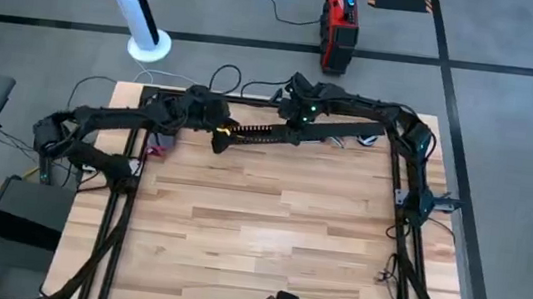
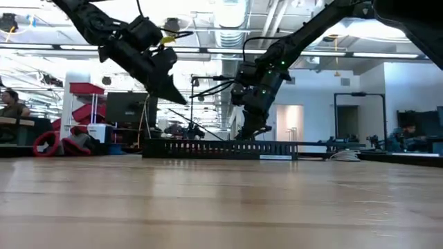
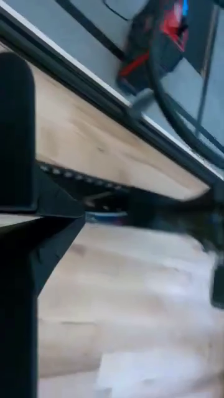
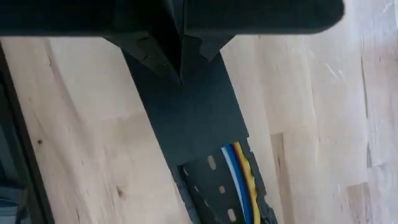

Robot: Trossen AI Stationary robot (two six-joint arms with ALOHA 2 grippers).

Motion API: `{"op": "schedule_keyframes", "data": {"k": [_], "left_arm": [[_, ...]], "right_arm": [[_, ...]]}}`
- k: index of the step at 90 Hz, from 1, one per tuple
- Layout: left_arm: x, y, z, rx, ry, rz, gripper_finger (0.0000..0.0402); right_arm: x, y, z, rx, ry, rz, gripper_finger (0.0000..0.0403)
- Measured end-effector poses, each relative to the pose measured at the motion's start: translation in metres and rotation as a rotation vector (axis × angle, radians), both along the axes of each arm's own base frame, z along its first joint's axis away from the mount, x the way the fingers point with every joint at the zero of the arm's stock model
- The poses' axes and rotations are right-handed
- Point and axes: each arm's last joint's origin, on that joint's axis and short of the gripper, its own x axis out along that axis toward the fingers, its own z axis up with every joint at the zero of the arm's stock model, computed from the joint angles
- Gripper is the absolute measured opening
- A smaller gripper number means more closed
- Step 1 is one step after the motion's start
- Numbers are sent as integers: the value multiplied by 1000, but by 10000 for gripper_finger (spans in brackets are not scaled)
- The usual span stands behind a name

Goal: Ziptie cables
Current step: Close the black cable duct

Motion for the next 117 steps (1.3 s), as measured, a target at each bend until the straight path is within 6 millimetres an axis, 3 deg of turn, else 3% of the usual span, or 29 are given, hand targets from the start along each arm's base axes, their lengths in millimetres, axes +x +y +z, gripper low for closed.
{"op": "schedule_keyframes", "data": {"k": [35, 44, 58, 117], "left_arm": [[17, 5, -34, -90, 117, 23, 74], [19, 7, -39, -102, 151, 17, 62], [17, 7, -45, -110, 225, 58, 7], [17, 12, -69, -105, 290, 78, 0]], "right_arm": [[0, 0, 0, -4, 1, -2, 0], [0, 0, 0, -5, 1, -2, 0], [0, -1, 0, -6, 0, -3, 0], [7, 7, -2, -8, -16, 33, 0]]}}
